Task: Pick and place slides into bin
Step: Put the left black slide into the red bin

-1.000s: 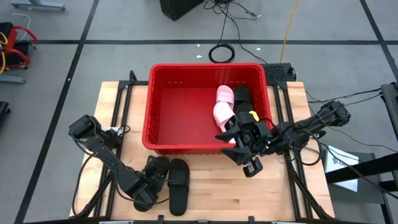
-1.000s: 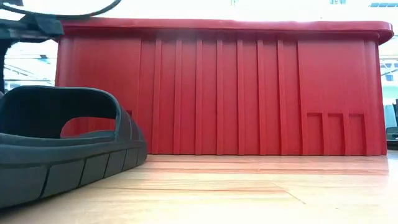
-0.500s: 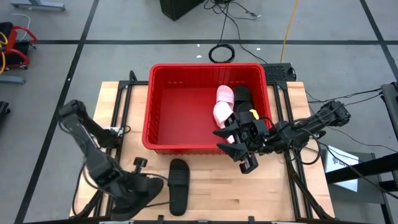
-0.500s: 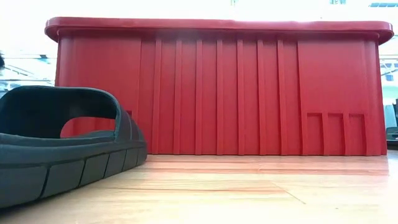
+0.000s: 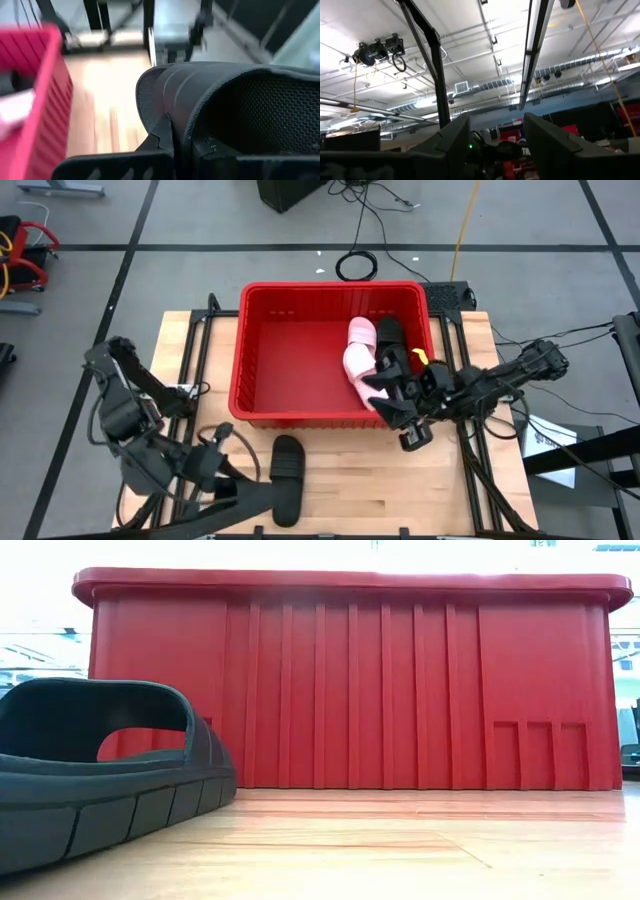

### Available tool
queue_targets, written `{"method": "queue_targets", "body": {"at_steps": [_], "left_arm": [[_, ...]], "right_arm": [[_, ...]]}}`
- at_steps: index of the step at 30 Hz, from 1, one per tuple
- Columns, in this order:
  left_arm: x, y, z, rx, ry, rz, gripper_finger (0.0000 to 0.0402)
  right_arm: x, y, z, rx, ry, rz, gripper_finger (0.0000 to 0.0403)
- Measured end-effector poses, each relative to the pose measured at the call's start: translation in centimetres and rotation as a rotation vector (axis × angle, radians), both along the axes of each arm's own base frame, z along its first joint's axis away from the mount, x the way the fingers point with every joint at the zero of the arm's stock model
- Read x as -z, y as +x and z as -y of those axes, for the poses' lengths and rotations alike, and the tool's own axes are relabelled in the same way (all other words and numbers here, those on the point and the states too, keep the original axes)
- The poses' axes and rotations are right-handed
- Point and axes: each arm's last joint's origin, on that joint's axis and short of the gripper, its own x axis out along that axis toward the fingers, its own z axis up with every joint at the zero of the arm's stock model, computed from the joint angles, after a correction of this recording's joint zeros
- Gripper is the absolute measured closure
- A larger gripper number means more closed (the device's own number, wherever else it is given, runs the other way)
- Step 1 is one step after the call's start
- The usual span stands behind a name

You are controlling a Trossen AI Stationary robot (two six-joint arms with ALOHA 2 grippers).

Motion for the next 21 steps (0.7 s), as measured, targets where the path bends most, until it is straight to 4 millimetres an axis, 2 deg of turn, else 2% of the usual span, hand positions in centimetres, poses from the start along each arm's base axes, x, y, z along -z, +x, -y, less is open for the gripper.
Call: {"method": "queue_targets", "body": {"at_steps": [5, 10, 17, 21], "left_arm": [[-3.5, 0.4, -1.1, -0.084, -0.027, 0.185, 0.0401], [-5.8, 0.8, -2.9, -0.229, 0.083, 0.301, 0.0401], [-7.1, 2.0, -7.2, -0.445, 0.339, 0.299, 0.0401], [-6.8, 3.1, -10.3, -0.508, 0.454, 0.218, 0.0401]], "right_arm": [[-1.4, -1.7, 0.7, 0.038, -0.028, 0.042, 0.0228], [-2.5, -3.3, 1.4, 0.051, -0.039, 0.053, 0.0231], [-3.8, -5.5, 2.4, 0.089, -0.066, 0.077, 0.0232], [-4.1, -6.2, 2.7, 0.132, -0.088, 0.066, 0.0232]]}}
